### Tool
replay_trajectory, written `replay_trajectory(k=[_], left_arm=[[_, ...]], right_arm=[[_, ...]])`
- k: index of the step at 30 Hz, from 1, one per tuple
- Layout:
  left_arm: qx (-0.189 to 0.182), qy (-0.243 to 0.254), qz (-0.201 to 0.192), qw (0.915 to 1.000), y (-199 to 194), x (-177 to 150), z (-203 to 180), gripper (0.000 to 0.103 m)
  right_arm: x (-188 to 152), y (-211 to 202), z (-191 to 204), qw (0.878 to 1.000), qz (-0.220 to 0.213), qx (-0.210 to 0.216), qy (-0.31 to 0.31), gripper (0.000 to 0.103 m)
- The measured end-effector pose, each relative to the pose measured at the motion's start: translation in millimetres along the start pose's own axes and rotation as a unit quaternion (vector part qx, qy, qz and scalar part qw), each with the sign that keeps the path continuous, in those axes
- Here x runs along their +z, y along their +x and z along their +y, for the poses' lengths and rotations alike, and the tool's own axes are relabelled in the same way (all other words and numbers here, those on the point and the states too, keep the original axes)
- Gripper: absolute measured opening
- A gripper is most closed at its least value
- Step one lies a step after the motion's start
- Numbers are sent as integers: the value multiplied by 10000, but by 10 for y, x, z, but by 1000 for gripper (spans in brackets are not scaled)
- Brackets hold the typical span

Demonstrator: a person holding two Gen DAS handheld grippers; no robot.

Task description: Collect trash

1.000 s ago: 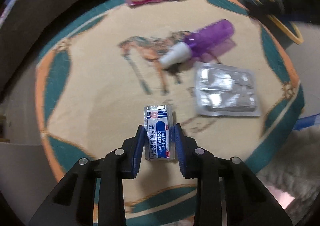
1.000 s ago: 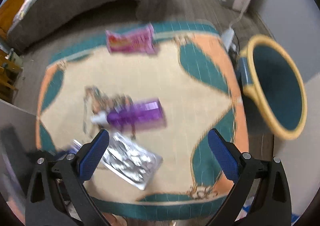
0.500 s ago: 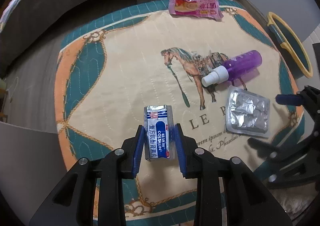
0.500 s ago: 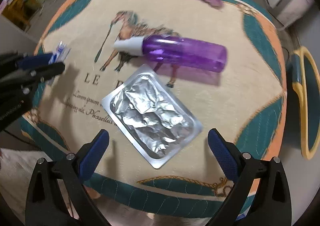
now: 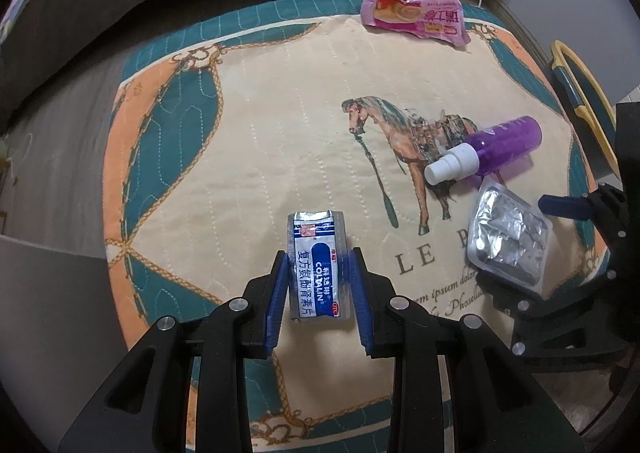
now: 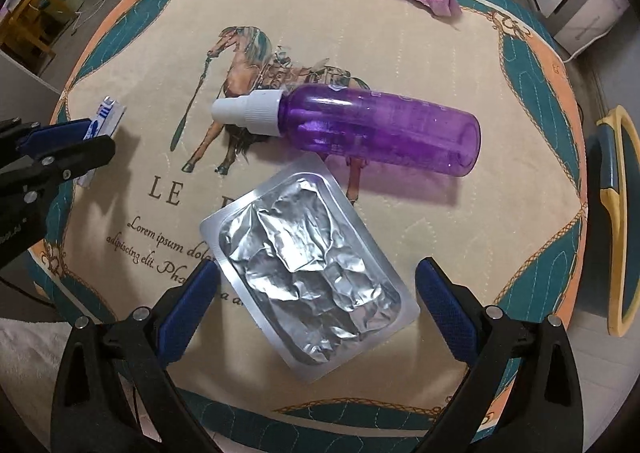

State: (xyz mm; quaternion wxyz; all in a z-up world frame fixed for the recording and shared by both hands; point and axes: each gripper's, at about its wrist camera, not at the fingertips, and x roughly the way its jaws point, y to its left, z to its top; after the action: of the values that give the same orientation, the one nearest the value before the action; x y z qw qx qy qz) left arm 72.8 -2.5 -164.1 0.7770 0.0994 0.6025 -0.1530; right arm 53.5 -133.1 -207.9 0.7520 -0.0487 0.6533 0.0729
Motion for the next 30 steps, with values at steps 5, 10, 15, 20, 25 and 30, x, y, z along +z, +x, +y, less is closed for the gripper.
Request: replay_trajectory(k=[5, 10, 15, 20, 25, 30], left_arm=[[36, 63, -3, 10000, 10, 5, -31, 32], [77, 119, -4, 9999, 5, -13, -83, 32], [78, 133, -30, 9999, -10, -9, -88, 32], [111, 155, -37, 9998, -6, -8, -99, 32], [122, 185, -60, 9997, -14, -4, -128, 32], [68, 168, -95, 9998, -49, 6, -142, 32]], right_arm=[[19, -22, 60, 9999, -28, -6, -118, 84], [-59, -102, 192, 9999, -71, 18, -100, 71], [-41, -124, 235, 9999, -94, 78, -96, 70], [28, -264, 211, 9996, -218, 155, 9, 70], [31, -412, 111, 9989, -336, 281, 146, 70], [-9, -688, -145, 9974, -545, 375, 279, 70]])
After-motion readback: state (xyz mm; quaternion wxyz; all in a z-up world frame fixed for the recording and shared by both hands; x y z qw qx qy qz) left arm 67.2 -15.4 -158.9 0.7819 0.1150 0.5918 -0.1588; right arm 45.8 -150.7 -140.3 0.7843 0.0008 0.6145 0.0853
